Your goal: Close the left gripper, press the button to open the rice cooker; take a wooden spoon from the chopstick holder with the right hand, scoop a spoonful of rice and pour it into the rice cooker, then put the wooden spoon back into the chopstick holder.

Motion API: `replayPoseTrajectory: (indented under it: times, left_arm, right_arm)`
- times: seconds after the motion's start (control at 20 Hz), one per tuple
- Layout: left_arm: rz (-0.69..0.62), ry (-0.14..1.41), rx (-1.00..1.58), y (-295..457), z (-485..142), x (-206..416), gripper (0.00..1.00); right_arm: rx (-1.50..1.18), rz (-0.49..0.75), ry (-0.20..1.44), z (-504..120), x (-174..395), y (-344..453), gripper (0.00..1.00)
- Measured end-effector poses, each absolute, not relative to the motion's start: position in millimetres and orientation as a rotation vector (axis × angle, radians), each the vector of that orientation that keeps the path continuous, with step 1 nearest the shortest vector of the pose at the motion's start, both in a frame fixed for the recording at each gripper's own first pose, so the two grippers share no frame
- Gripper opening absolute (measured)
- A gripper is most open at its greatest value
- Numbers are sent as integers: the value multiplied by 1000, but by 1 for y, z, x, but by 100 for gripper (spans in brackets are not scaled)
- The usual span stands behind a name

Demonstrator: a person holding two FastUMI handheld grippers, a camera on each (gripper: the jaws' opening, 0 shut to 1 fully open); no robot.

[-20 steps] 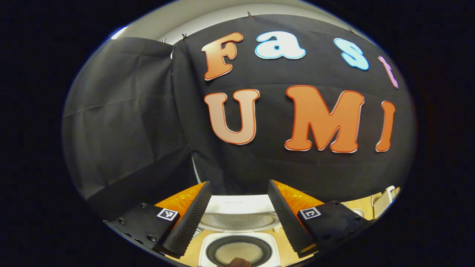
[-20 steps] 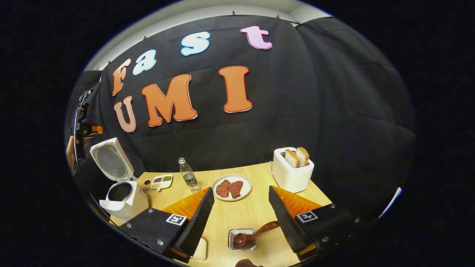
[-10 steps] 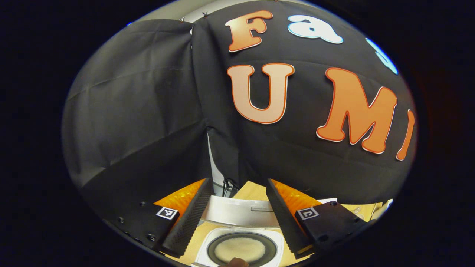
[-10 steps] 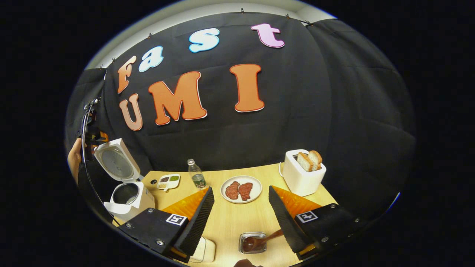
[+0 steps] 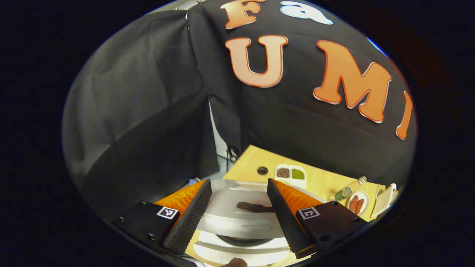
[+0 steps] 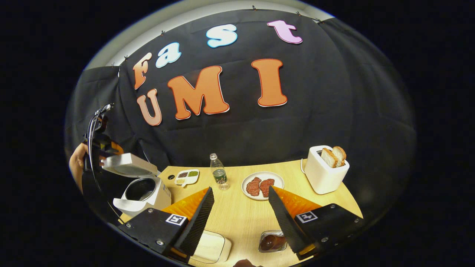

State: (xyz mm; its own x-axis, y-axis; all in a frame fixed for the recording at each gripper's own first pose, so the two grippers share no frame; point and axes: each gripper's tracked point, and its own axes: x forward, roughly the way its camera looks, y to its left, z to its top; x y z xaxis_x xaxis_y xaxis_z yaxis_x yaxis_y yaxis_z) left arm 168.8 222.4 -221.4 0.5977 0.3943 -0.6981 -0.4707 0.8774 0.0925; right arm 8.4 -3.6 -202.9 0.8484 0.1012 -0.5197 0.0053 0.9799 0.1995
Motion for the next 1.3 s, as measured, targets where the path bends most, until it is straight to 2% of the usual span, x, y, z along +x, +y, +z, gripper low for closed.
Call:
replayPoseTrajectory:
  times: [0.25,0.45,0.7,0.9,1.15,1.3]
  left_arm:
    - [467,995,-78,191,-276,117,100]
    - [483,1217,-195,190,-336,88,100]
    - [496,1220,-208,190,-338,87,100]
    - [500,1177,-195,190,-338,91,100]
    - [419,922,-18,191,-332,106,100]
    - [412,776,-83,176,-313,102,100]
  right_arm:
    - [218,73,569,-209,0,-3,92]
    - [200,97,570,-212,-6,1,92]
    - [187,111,576,-215,-11,3,92]
    - [187,123,573,-214,-13,8,92]
    - [218,148,577,-218,-22,13,92]
    - [197,140,557,-213,-22,9,92]
